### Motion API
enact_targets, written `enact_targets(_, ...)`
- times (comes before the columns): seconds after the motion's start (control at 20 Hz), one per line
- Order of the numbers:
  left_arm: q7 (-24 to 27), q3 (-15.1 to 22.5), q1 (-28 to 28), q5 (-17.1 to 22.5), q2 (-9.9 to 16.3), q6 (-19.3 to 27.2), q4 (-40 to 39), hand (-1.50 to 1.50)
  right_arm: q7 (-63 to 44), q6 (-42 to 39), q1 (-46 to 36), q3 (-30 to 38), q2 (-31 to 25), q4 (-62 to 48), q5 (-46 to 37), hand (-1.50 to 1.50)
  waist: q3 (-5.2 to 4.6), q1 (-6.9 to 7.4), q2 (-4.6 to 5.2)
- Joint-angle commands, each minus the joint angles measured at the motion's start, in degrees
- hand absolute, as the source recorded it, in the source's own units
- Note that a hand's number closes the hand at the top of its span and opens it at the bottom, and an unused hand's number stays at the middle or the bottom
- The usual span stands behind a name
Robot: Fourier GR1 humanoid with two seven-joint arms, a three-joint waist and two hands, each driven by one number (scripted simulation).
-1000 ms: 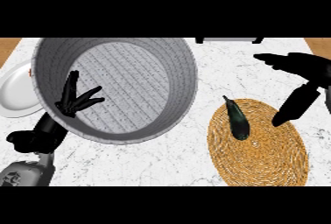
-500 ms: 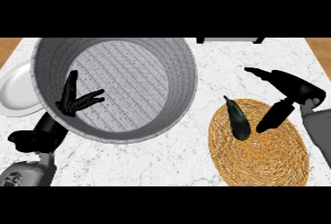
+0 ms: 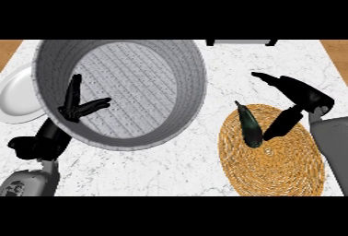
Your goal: Pick the eggplant from the placemat and place it in the basket
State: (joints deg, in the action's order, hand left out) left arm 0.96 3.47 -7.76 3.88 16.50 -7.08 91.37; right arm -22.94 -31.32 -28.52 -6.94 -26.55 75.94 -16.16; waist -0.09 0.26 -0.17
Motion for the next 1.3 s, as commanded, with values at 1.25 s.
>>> enact_targets(1.25, -2.8, -3.2, -1.3, -6.7, -4.5, -2.8, 0.9, 0.0, 2.2, -1.6, 2.6, -0.7, 8.3, -5.5, -17.6, -1.5, 0.1, -0.17, 0.17)
